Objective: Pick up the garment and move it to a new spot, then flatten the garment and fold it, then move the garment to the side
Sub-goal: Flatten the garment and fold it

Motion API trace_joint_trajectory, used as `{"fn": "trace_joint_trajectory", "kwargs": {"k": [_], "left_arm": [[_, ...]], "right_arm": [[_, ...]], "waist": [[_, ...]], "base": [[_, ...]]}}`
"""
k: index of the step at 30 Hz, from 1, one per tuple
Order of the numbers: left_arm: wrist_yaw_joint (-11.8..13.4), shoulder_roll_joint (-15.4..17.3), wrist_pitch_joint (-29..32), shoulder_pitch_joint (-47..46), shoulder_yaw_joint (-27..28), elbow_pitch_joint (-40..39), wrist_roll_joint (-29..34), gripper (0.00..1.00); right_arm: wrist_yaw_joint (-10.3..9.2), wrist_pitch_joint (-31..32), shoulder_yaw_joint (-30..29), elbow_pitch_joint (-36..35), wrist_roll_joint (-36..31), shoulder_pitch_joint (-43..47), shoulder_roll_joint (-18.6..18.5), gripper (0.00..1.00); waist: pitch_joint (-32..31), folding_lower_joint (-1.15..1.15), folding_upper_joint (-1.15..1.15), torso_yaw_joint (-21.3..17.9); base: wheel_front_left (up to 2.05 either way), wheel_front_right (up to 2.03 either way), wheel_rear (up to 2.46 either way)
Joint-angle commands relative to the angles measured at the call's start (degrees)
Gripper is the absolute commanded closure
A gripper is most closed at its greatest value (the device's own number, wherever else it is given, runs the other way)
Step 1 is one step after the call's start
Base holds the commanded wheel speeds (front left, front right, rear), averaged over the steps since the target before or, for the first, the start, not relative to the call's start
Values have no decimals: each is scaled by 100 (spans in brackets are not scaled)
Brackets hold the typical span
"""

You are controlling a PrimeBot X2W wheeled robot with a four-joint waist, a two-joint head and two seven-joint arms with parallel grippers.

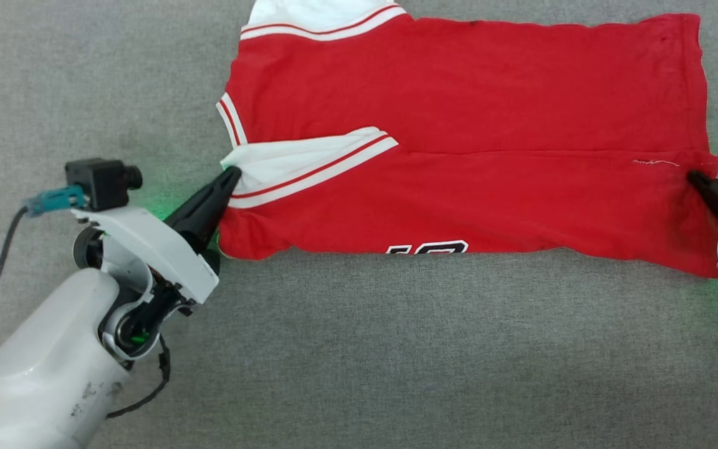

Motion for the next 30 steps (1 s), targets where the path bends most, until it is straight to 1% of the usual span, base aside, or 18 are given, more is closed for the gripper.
{"fn": "trace_joint_trajectory", "kwargs": {"k": [1,4,6,8,11,14,19,21,22,24,27,30], "left_arm": [[0,71,46,-24,-97,137,57,0],[-1,179,133,-168,-228,168,118,0],[-1,314,249,-260,-314,164,181,0],[-1,489,444,-341,-405,176,281,0],[121,729,877,-502,-547,101,419,0],[383,826,1540,-538,-611,-170,193,0],[706,1097,3202,-586,-989,-970,-208,0],[838,1181,3723,-661,-1092,-1247,-341,0],[838,1181,3723,-661,-1092,-1247,-341,0],[974,1211,3988,-737,-1093,-1409,-434,0],[1169,1101,4141,-783,-1066,-1405,-534,0],[1184,1050,4195,-848,-1114,-1233,-475,0]], "right_arm": [[-5,-128,104,55,-44,-63,-62,0],[-5,-347,207,120,24,-67,-146,0],[-5,-477,219,142,79,-43,-209,0],[-5,-576,212,139,154,19,-265,0],[-5,-677,180,107,263,117,-338,0],[-5,-734,155,82,331,201,-373,0],[-5,-735,185,21,363,294,-362,0],[-5,-728,213,-13,350,272,-339,0],[-5,-728,213,-13,350,272,-339,0],[-5,-724,262,-47,363,228,-306,0],[-5,-728,305,-89,381,176,-294,0],[-5,-721,342,-141,392,137,-289,0]], "waist": [[-79,0,0,8],[-235,0,0,14],[-367,0,0,22],[-514,0,0,30],[-703,0,0,37],[-857,0,0,38],[-908,0,0,18],[-869,0,0,-16],[-869,0,0,-16],[-811,0,0,-68],[-719,0,0,-152],[-607,0,0,-261]], "base": [[0,0,0],[0,0,0],[0,0,0],[0,0,0],[0,0,0],[0,0,0],[0,0,0],[0,0,0],[0,0,0],[0,0,0],[0,0,0],[0,0,0]]}}
